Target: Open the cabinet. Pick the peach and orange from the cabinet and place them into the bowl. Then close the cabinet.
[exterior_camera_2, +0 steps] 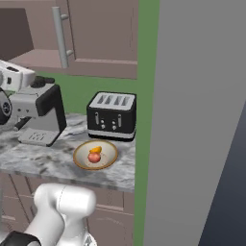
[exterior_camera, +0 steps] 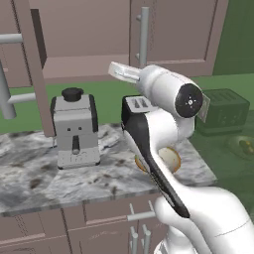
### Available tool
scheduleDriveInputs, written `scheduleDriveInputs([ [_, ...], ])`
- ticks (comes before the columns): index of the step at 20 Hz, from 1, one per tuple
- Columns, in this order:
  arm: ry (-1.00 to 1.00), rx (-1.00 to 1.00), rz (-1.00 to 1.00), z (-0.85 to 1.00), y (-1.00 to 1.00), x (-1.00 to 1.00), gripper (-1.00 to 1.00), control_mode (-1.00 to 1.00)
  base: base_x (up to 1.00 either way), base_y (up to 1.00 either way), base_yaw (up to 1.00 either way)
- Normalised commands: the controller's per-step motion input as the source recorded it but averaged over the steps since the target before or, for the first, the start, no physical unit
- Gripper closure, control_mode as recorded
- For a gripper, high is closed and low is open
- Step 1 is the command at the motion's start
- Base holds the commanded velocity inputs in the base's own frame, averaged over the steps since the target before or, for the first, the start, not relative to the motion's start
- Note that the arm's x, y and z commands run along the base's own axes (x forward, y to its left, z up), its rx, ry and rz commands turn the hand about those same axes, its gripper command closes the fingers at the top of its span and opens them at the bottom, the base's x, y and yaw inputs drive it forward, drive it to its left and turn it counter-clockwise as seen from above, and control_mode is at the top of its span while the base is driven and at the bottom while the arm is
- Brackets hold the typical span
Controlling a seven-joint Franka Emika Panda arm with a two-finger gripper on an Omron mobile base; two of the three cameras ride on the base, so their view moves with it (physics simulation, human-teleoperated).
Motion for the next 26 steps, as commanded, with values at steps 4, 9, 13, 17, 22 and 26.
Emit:
scheduleDriveInputs([
  [4, 0.00, 0.00, 0.07, -0.28, -0.50, -1.00, -1.00, -1.00, 0.00, 0.00, 0.00],
  [9, 0.00, 0.00, 0.05, -0.29, -0.44, -1.00, -1.00, -1.00, 0.00, 0.00, 0.00],
  [13, 0.00, 0.00, 0.01, -0.14, -0.06, -1.00, -1.00, -1.00, 0.00, 0.00, 0.00],
  [17, 0.05, -0.03, 0.00, -0.12, 0.41, -0.99, -1.00, -1.00, 0.00, 0.00, 0.00],
  [22, 0.17, -0.06, 0.00, -0.12, 0.75, -0.72, -1.00, -1.00, 0.00, 0.00, 0.00],
  [26, 0.17, -0.10, 0.00, -0.06, 0.78, -0.29, -1.00, -1.00, 0.00, 0.00, 0.00],
])
